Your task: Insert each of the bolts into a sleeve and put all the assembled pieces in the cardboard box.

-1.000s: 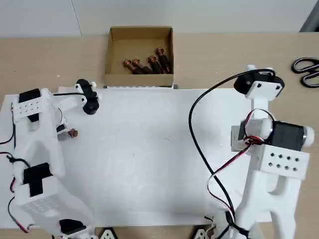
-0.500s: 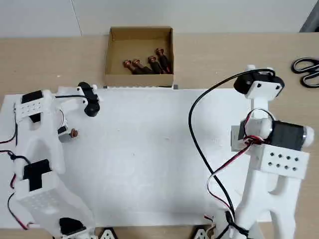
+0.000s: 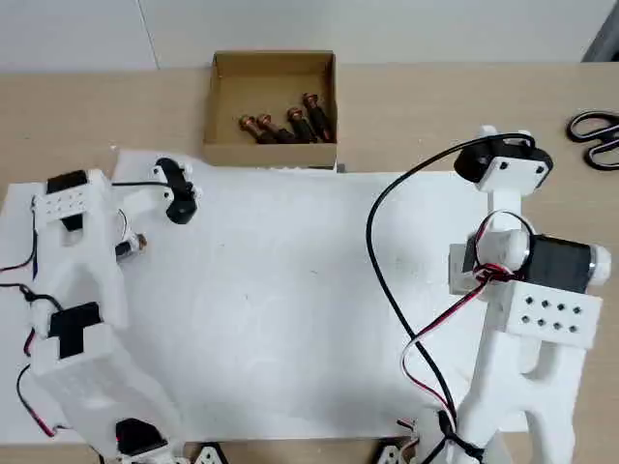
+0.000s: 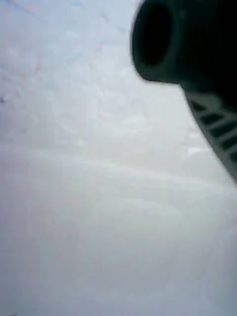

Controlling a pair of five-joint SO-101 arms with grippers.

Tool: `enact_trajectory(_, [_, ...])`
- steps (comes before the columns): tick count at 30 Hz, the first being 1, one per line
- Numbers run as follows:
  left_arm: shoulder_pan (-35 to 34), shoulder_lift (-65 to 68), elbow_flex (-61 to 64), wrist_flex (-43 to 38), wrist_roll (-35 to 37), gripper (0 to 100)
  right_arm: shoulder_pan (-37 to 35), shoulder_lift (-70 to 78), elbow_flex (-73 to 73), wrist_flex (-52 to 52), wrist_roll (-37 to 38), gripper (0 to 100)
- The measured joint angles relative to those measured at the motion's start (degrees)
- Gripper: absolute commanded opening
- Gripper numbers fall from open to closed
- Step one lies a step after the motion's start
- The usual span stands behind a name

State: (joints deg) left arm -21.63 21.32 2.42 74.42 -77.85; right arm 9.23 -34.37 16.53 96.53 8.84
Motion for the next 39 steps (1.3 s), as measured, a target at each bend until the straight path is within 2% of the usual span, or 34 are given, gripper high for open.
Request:
enact_trajectory(9, [4.0, 0.3, -15.3, 22.5, 0.3, 0, 0.0, -0.5, 0.0, 0.0, 0.0, 0.3])
enact_trajectory(18, [4.9, 0.3, -21.3, 24.4, 2.1, 1, 0.0, -0.5, 0.0, 1.1, 0.0, 0.2])
enact_trajectory(25, [8.7, -0.3, -28.4, 24.8, 17.3, 1, -2.5, -1.5, -0.7, 1.1, 0.2, 0.2])
enact_trajectory(29, [10.4, -7.9, -29.5, 25.0, 26.1, 1, -4.8, -7.8, -1.9, 1.1, 0.2, 0.3])
enact_trajectory(39, [18.8, -32.6, -15.6, 25.2, 52.0, 1, -5.2, -19.2, 5.9, 1.2, 0.2, 0.3])
